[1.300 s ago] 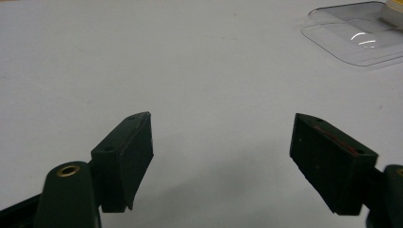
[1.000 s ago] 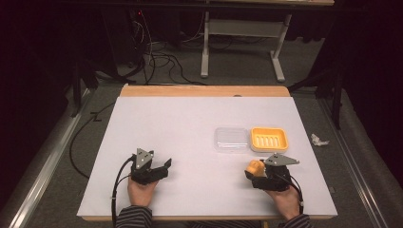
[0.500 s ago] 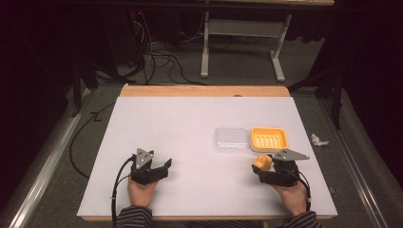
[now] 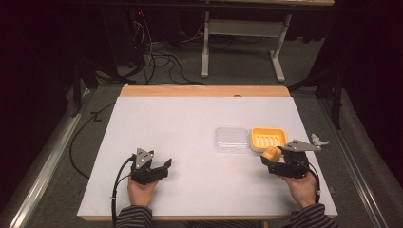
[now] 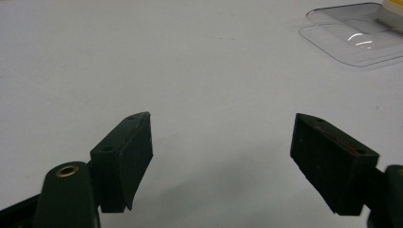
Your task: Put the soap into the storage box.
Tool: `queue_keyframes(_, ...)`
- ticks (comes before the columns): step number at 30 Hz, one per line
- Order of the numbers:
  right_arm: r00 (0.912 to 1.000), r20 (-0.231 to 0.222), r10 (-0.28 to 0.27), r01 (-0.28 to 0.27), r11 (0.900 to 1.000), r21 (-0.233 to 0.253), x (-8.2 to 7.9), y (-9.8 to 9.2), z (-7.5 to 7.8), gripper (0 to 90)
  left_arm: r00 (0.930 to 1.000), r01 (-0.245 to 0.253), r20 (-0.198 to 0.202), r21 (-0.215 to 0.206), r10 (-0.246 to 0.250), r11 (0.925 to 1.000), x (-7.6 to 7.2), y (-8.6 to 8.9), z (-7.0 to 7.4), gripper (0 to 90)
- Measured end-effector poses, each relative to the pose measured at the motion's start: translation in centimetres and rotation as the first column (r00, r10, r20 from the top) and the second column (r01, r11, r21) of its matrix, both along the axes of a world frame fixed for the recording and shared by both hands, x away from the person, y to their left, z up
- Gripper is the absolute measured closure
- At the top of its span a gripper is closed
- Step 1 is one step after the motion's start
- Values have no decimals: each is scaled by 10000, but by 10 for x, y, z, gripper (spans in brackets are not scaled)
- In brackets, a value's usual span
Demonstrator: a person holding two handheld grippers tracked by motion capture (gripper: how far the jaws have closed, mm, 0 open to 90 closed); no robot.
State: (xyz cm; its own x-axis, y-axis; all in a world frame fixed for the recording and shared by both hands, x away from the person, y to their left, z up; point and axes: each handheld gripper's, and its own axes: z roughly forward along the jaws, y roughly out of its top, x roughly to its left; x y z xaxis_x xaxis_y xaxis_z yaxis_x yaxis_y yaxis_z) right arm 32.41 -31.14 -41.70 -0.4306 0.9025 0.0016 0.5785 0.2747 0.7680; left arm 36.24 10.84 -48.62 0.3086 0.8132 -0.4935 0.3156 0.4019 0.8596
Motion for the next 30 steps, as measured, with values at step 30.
queue_keyframes(30,9958,-519,-751,771,9963,391,54,-28,11,259,10000,-17,-67,-61,17,10000,1,0,0,229)
